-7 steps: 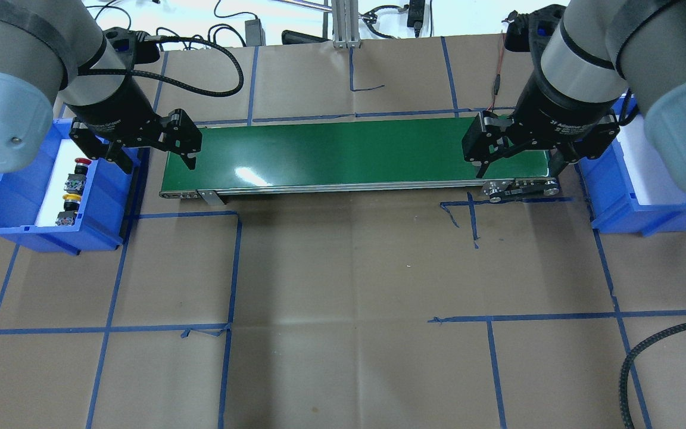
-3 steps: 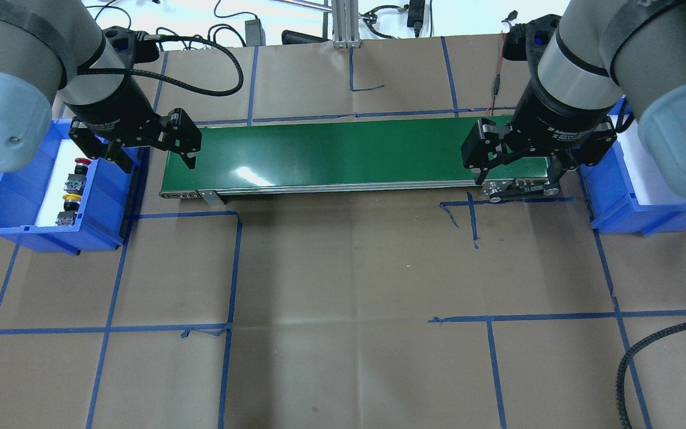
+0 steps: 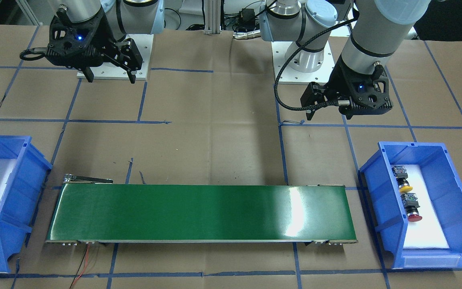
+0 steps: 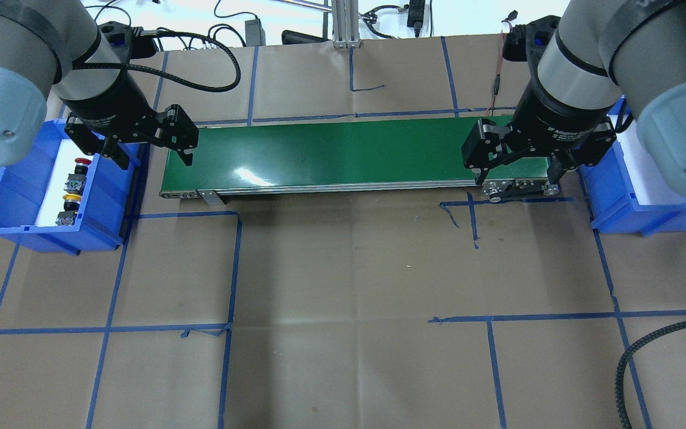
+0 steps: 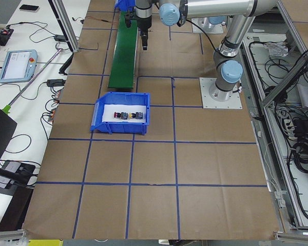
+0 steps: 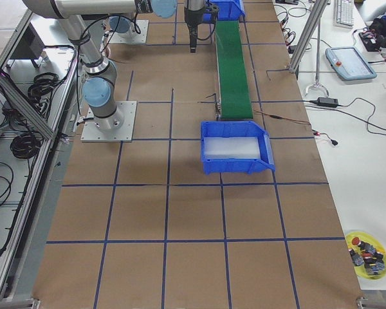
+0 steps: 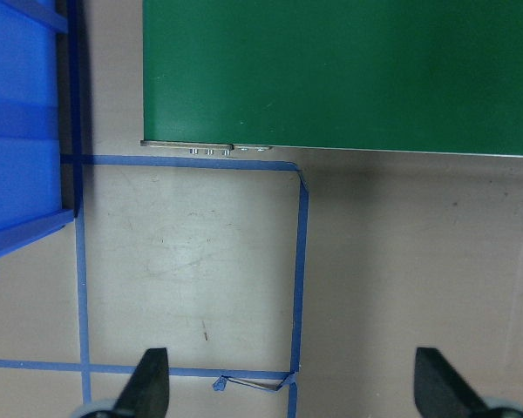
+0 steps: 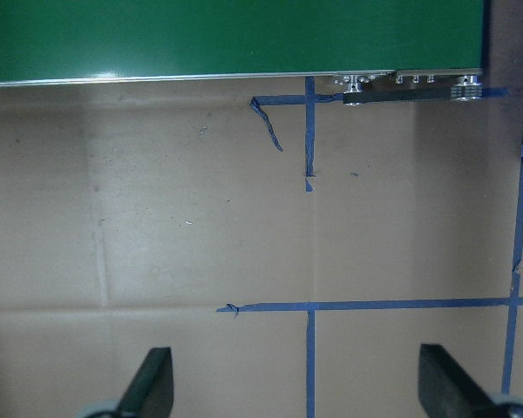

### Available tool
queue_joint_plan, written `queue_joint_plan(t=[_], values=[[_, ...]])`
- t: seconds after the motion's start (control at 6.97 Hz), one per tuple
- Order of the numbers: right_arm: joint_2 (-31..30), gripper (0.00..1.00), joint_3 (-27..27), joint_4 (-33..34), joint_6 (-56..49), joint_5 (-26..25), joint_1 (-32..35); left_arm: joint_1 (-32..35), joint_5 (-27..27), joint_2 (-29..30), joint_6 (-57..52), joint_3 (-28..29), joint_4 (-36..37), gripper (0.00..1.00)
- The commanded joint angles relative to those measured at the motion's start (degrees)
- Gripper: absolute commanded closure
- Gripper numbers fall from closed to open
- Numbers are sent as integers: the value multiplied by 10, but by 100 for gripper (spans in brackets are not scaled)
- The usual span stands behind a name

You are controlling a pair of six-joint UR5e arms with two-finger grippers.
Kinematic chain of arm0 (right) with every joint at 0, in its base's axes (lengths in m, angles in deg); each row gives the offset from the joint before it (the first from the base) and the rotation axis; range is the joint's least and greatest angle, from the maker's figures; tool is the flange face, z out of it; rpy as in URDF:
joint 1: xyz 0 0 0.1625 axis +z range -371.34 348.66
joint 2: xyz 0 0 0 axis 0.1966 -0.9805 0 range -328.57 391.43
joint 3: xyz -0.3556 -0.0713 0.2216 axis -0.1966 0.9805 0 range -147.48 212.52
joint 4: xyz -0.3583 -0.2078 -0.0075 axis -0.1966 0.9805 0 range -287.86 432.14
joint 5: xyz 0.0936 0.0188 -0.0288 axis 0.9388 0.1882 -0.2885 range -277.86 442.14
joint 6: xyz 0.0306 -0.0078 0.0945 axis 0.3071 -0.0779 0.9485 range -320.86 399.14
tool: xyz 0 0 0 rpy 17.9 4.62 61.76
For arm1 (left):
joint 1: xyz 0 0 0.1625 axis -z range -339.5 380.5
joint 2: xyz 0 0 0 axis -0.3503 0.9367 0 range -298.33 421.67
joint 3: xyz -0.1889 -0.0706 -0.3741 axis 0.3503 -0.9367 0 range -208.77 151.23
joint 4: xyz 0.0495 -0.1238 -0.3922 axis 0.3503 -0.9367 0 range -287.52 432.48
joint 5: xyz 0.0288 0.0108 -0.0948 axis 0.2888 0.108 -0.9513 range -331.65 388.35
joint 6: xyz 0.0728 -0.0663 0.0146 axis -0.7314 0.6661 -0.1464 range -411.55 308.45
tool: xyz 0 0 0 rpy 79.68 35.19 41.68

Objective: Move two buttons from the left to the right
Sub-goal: 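Move the left gripper over the blue bin beside it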

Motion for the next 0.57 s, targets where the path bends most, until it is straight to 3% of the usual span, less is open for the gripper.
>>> queue_joint_plan(t=[0.0,0.43], values=[[1,0,1,4,-1,1,0,-38,0,2,-75,5,3,0],[2,0,1,7,-1,2,0,-199,1,32,-196,17,9,0]])
